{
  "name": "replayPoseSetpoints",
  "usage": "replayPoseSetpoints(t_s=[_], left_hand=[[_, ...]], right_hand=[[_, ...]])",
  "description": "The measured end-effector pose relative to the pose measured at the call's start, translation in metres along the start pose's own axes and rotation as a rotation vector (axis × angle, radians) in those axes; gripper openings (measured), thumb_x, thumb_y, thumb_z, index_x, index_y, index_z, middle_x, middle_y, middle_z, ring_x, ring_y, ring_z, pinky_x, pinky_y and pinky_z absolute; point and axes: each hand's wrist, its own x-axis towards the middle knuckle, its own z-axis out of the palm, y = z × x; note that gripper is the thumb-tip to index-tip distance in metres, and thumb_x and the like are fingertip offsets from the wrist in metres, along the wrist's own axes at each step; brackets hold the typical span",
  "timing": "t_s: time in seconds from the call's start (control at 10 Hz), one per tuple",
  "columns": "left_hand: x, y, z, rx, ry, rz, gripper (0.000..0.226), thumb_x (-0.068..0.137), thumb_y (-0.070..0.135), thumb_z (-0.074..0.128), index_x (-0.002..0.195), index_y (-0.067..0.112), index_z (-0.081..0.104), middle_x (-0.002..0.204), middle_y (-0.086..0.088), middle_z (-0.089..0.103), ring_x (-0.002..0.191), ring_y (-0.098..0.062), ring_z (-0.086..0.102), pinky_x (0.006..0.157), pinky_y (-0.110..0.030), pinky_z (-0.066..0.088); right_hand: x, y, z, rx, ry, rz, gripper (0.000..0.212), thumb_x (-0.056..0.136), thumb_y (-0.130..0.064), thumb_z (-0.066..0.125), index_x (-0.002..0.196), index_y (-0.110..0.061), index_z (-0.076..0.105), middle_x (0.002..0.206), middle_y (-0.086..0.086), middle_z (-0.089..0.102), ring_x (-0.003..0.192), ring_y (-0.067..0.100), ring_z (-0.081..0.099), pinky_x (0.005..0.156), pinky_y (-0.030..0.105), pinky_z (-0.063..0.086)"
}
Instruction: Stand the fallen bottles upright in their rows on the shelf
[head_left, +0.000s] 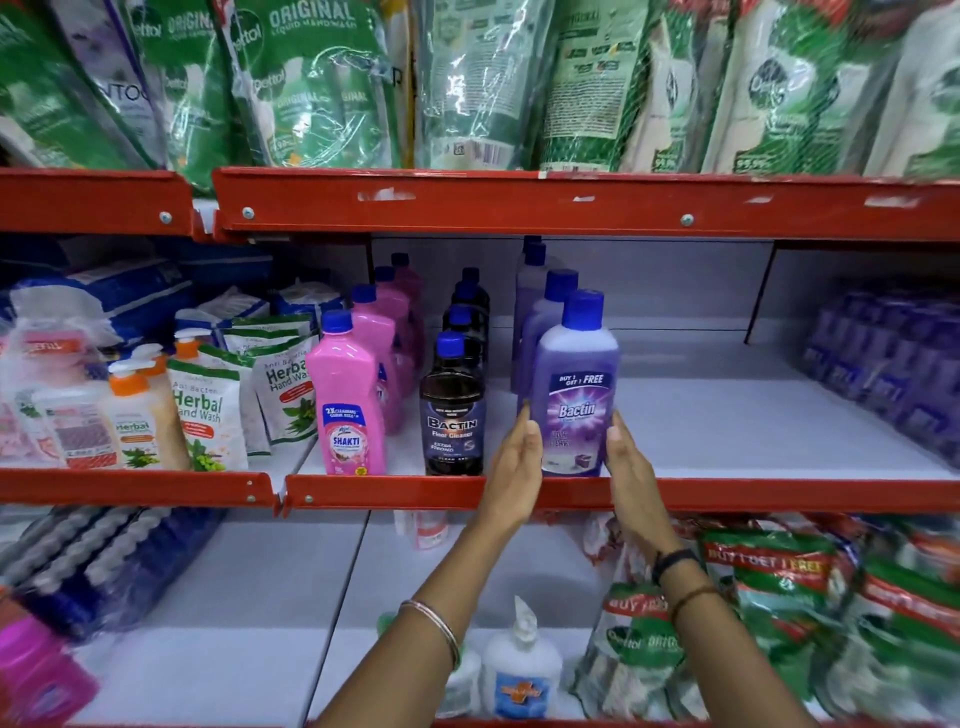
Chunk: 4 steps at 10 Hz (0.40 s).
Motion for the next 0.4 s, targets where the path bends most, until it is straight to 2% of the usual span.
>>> replayPoseSetpoints(t_s=[0.1,0.2,0.3,0.4], left_hand=[[-0.002,0.004,0.001,0.003,0.007,-0.005,0.058,0.092,0.054,0.019,0.145,0.030,0.023,0.153,0.007,0.030,0.137,-0.002,0.026,0.117,-0.028,0.021],[-0.002,0.002,0.001,0.039,-0.008,-0.016,0.062,0.091,0.055,0.019,0.147,0.028,0.018,0.156,0.005,0.024,0.142,-0.007,0.020,0.118,-0.028,0.015],[-0.019,0.010,-0.003,0.119,0.060,-0.002,0.058,0.095,0.048,0.024,0.147,0.026,0.016,0.156,0.006,0.019,0.140,-0.003,0.013,0.117,-0.025,0.007],[-0.032,0.031,-0.020,0.143,0.131,0.228,0.068,0.089,0.060,0.021,0.147,0.026,0.017,0.157,0.010,0.015,0.142,0.004,0.009,0.115,-0.011,0.004]], right_hand=[[0.000,-0.003,-0.002,0.019,-0.020,0.004,0.057,0.093,-0.055,0.026,0.146,-0.033,0.026,0.131,-0.021,0.048,0.105,-0.022,0.051,0.079,-0.002,0.040],[-0.001,0.002,-0.003,-0.002,0.010,-0.004,0.061,0.090,-0.060,0.023,0.145,-0.035,0.027,0.146,-0.009,0.042,0.123,-0.003,0.047,0.092,0.005,0.037],[-0.015,-0.010,-0.001,-0.066,0.163,-0.043,0.059,0.092,-0.056,0.023,0.144,-0.028,0.030,0.151,0.000,0.038,0.136,0.011,0.037,0.108,0.023,0.032],[-0.019,-0.049,-0.002,-0.022,0.273,-0.235,0.069,0.088,-0.066,0.023,0.143,-0.026,0.031,0.147,-0.003,0.040,0.131,-0.001,0.038,0.104,0.015,0.035]])
